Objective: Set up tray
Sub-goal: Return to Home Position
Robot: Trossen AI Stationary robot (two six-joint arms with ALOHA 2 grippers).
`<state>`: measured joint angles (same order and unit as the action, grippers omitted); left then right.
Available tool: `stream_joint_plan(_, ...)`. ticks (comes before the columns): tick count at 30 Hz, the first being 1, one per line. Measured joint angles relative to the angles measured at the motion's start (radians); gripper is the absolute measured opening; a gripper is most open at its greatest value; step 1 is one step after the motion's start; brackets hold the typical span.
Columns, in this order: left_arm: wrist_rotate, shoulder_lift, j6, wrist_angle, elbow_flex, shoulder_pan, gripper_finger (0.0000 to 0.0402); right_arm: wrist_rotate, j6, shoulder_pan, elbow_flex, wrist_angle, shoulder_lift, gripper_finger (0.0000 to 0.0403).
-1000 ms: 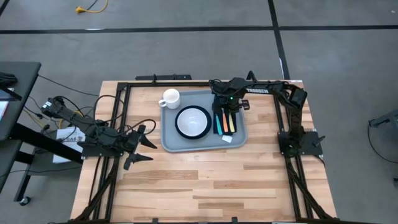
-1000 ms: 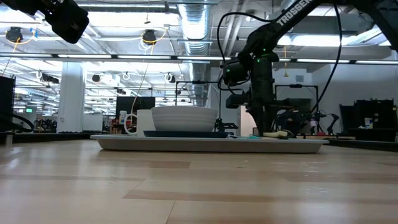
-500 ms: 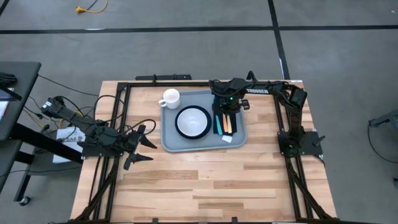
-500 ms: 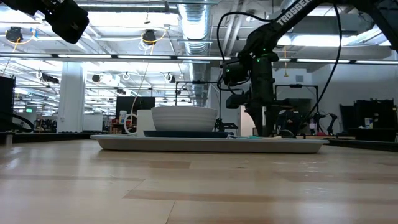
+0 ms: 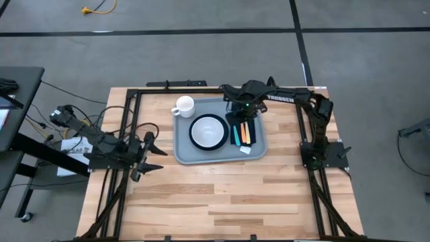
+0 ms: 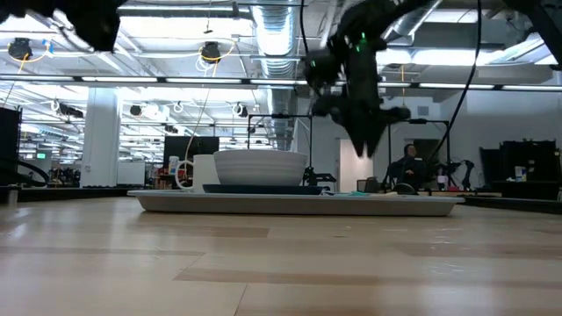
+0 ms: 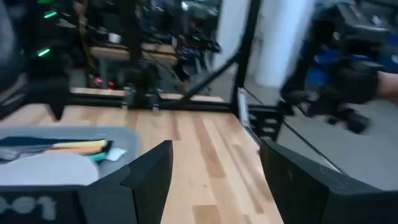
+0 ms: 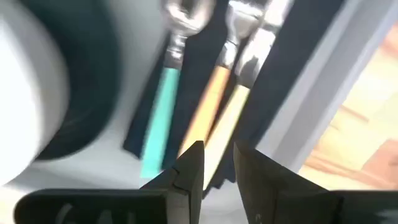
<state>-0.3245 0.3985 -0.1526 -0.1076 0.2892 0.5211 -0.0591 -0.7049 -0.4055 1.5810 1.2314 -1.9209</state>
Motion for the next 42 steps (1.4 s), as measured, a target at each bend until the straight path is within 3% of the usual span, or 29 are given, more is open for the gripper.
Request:
stream_joint_plan(5, -0.138, -0.135, -0.040, -0.038, -0.156, 0.008, 0.0231, -0.007, 0.162, 0.052, 0.116, 0.171, 0.000, 0.0081)
stream_joint_plan(10, -0.288, -0.246, -0.066, -0.007, -0.252, 0.008, 0.0231, -0.002, 0.159, 0.117, 0.167, 0.285, -0.002, 0.0081)
stream_joint_plan(13, -0.284, -0.305, -0.093, 0.014, -0.278, 0.008, 0.0231, 0.004, 0.211, 0.162, 0.166, 0.348, 0.000, 0.0081)
stream_joint_plan(16, -0.207, -0.317, -0.095, 0.015, -0.277, 0.010, 0.0231, -0.012, 0.275, 0.222, 0.162, 0.339, -0.001, 0.0082)
stream_joint_plan(19, -0.180, -0.321, -0.094, 0.017, -0.277, 0.010, 0.0231, -0.093, 0.224, 0.284, 0.163, 0.338, -0.001, 0.0082)
stream_joint_plan(23, -0.185, -0.308, -0.094, 0.018, -0.277, 0.010, 0.0231, -0.082, 0.248, 0.346, 0.162, 0.336, 0.053, 0.0082)
stream_joint_plan(27, -0.186, -0.306, -0.089, 0.019, -0.277, 0.009, 0.0231, 0.047, 0.243, 0.399, 0.143, 0.241, 0.238, 0.0082)
stream_joint_plan(32, -0.187, -0.307, -0.065, 0.020, -0.277, 0.010, 0.0231, 0.134, 0.267, 0.492, -0.040, -0.100, 0.625, 0.0082)
stream_joint_plan(38, -0.187, -0.301, -0.028, 0.021, -0.277, 0.010, 0.0231, 0.162, 0.322, 0.640, -0.522, -0.631, 1.114, 0.0082)
stream_joint_plan(42, -0.182, -0.301, -0.036, 0.021, -0.278, 0.009, 0.0231, 0.163, 0.299, 0.713, -0.862, -0.877, 1.410, 0.0082)
